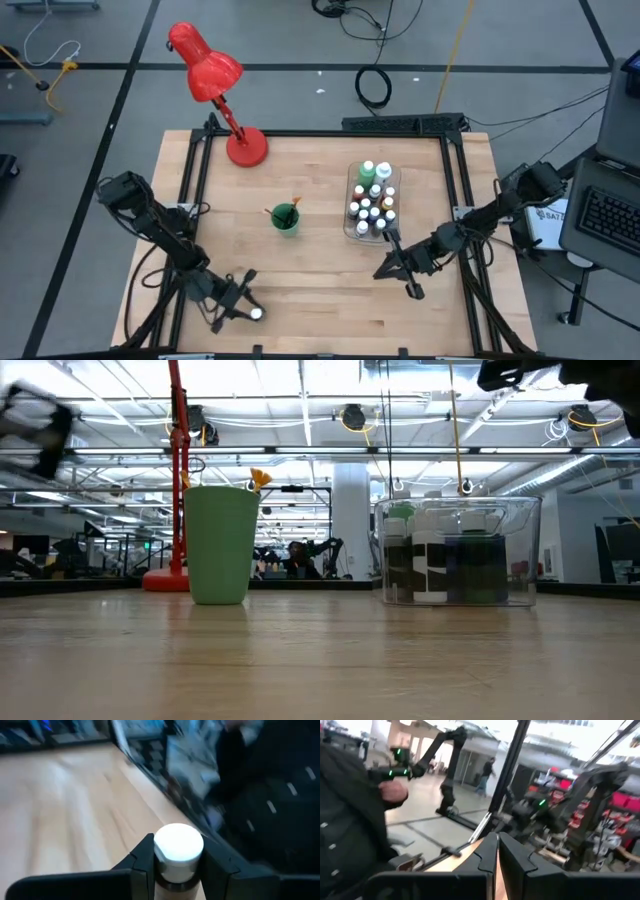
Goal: Pick & Place Paint Supplies
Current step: Put the small brown paint bottle into the transparent bin
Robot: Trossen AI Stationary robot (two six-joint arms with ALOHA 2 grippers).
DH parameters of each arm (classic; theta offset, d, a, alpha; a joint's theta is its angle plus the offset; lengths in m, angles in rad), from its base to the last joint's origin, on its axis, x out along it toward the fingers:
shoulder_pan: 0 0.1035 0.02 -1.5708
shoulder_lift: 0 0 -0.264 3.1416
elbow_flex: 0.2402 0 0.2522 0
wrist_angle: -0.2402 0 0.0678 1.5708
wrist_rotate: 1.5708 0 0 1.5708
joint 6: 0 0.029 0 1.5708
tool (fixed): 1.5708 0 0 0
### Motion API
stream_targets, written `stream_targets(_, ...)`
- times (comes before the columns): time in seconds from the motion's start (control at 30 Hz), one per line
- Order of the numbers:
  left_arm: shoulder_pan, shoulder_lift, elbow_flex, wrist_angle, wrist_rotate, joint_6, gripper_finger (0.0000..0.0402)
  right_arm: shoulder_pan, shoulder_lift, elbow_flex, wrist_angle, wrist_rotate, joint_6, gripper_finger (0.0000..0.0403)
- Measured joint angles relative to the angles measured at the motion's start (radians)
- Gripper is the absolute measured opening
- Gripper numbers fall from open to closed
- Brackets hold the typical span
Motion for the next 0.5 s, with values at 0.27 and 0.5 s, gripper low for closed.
stream_targets(0.27,0.292,-0.072,0.237,-0.129,0.173,0.150,0.0097,0.032,-0.135,0.000,-0.320,0.002,0.015,0.0008)
stream_targets(0.5,0.588,-0.029,0.570,-0.424,0.272,0.323,0.0097,0.032,-0.148,0.000,-0.360,0.000,-0.009,0.0008)
